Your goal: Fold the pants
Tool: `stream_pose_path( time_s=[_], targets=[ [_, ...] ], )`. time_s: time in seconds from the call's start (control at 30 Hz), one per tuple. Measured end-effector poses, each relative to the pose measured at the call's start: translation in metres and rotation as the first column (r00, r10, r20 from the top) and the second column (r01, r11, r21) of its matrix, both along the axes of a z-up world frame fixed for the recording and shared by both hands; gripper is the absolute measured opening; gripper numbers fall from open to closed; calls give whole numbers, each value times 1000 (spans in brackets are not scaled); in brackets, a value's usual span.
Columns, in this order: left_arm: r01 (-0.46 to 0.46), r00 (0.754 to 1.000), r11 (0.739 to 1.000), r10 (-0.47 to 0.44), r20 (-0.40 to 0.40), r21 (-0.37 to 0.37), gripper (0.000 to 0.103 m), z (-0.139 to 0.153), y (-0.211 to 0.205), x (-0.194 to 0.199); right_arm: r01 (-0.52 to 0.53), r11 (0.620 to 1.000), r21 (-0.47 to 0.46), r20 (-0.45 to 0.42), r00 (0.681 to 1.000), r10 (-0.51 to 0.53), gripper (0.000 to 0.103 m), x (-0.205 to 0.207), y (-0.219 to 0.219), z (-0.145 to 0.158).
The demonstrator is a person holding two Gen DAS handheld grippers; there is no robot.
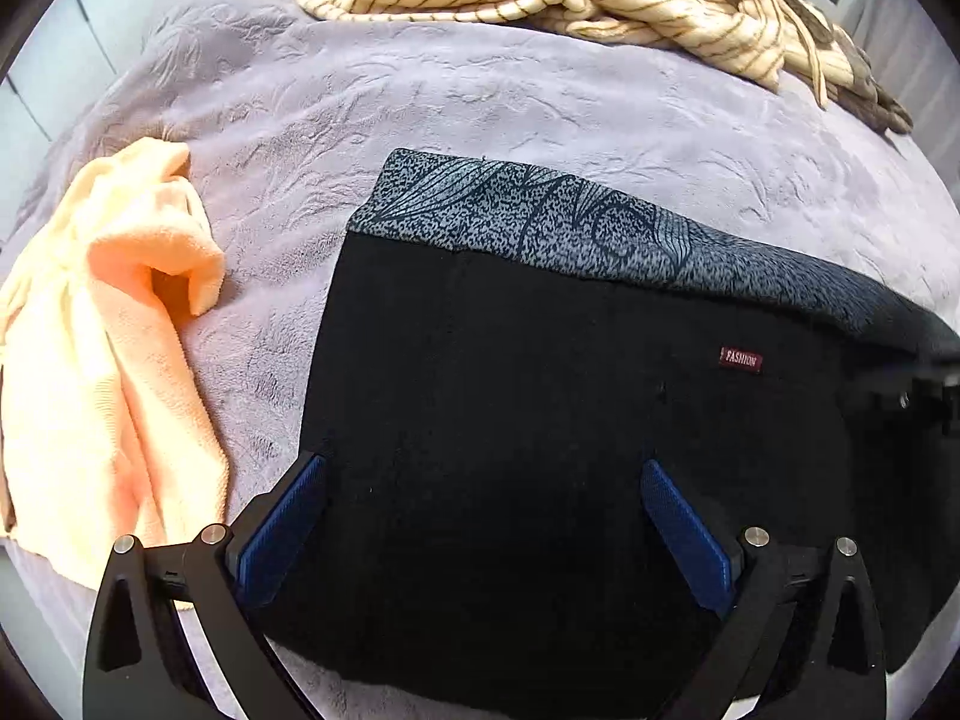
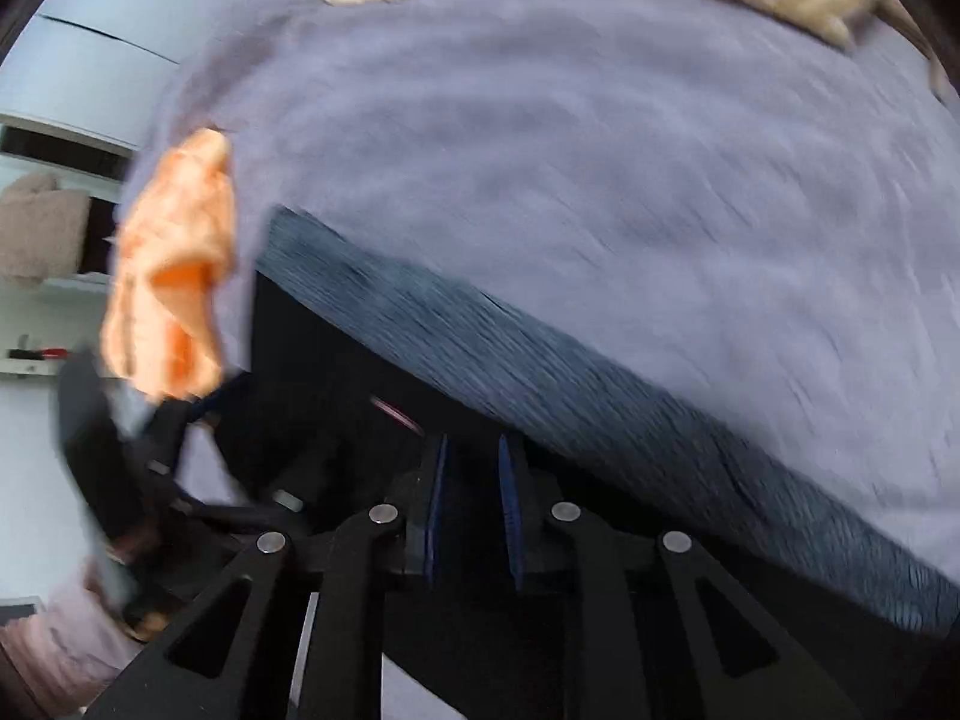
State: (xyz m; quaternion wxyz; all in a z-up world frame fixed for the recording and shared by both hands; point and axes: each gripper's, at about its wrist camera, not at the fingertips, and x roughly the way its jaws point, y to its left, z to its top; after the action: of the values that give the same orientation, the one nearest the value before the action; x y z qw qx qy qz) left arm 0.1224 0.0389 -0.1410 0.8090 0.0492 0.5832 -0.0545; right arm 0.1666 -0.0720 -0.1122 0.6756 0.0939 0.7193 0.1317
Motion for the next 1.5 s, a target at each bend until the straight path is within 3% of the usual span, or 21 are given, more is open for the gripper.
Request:
stream_pose_path(
  time_s=[0.03, 0.1, 0.2, 0.23, 0.27, 0.3, 0.47, 0.63, 0.87, 0.93, 1.03, 1.17, 1.23, 1.33, 1.43, 1.5],
  targets=[
    [4, 1000, 1000, -4, -10, 12, 103, 4, 0, -4, 35, 998, -49, -28, 999, -37, 19, -13, -17, -9],
    [8, 1000, 1000, -7, -26, 28, 103, 13, -1, -14, 219, 975, 42, -58, 974, -217, 19, -41, -59, -6],
    [20, 999, 997, -16, -47, 72, 103, 25, 1, -37, 351, 935, 41, -52, 936, -349, 22, -73, -93, 15],
    [22, 998, 997, -18, -54, 75, 103, 29, -2, -45, 364, 931, 31, -49, 931, -362, 39, -82, -97, 21],
    [22, 998, 997, -17, -63, 71, 103, 35, -8, -54, 368, 930, 8, -49, 929, -367, 68, -93, -98, 26],
    [20, 997, 998, -16, -71, 62, 103, 40, -10, -68, 365, 931, -6, -46, 930, -365, 76, -106, -100, 33],
    [51, 994, 998, -49, -99, 23, 103, 63, -30, -115, 376, 926, -38, -59, 924, -378, 78, -158, -109, 54],
    [154, 980, 988, -155, -125, -20, 103, 81, -78, -144, 481, 877, -26, -62, 874, -481, 78, -198, -135, 65],
    [343, 934, 939, -343, -97, -21, 103, 98, -177, -158, 623, 782, -24, 15, 782, -623, 78, -248, -217, 88],
    [360, 925, 932, -361, -120, -33, 103, 96, -206, -148, 677, 735, -25, 44, 736, -676, 78, -269, -251, 95],
    [353, 920, 935, -350, -175, -18, 103, 86, -248, -152, 769, 639, -17, 72, 638, -766, 78, -304, -306, 99],
    [274, 933, 962, -264, -244, 6, 103, 64, -287, -156, 883, 466, 53, 72, 462, -884, 78, -353, -389, 95],
    [215, 941, 977, -207, -267, 3, 103, 60, -296, -160, 912, 404, 74, 80, 398, -914, 78, -368, -421, 90],
    [151, 953, 987, -132, -273, 48, 103, 53, -304, -168, 932, 343, 119, 85, 335, -938, 78, -381, -466, 80],
    [110, 953, 990, -80, -291, 88, 103, 42, -310, -175, 943, 265, 201, 45, 262, -964, 70, -386, -501, 59],
    [118, 952, 985, -77, -296, 122, 103, 41, -315, -177, 949, 204, 240, -14, 214, -977, 51, -386, -519, 38]
  ],
)
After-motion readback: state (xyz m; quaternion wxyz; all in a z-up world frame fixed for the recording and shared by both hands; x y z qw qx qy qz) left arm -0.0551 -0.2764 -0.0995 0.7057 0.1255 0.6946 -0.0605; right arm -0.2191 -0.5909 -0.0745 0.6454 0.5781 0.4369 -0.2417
